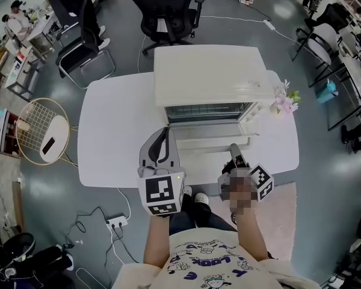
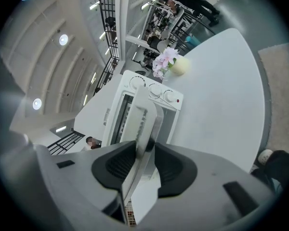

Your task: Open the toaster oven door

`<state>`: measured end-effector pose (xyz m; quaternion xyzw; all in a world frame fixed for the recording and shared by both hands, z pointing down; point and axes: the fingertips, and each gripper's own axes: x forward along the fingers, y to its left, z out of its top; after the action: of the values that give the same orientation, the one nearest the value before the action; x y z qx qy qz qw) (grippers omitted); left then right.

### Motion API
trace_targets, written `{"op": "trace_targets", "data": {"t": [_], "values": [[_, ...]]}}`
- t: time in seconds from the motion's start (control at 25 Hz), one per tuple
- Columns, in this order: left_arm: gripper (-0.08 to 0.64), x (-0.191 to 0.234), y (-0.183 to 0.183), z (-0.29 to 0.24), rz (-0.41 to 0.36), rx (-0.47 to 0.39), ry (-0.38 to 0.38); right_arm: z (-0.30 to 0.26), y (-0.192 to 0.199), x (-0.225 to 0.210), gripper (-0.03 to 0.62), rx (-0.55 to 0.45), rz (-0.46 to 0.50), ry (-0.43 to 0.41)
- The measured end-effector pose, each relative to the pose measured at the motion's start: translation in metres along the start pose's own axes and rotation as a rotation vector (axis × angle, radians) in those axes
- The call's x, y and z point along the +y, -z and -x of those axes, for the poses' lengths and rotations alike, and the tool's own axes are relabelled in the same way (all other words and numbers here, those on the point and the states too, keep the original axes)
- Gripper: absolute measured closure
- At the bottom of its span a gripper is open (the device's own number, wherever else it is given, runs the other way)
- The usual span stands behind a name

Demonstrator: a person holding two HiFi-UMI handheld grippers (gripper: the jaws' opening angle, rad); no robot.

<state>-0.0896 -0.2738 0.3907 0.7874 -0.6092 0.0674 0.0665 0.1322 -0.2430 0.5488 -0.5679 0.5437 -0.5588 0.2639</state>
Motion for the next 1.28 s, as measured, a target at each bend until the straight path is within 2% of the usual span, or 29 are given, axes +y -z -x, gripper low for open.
{"op": "trace_targets", "data": {"t": [0.96,1.28], "values": [[0.555,-0.013,0.037,0.000,0.015,0.068,0.001,0.024,0.032,-0.088,0.499,0.107,0.017,0.158],[0.555,-0.018,0.049,0.003,0.018,0.081,0.009,0.024,0.037,-0.104,0.499,0.115,0.027,0.168]]}}
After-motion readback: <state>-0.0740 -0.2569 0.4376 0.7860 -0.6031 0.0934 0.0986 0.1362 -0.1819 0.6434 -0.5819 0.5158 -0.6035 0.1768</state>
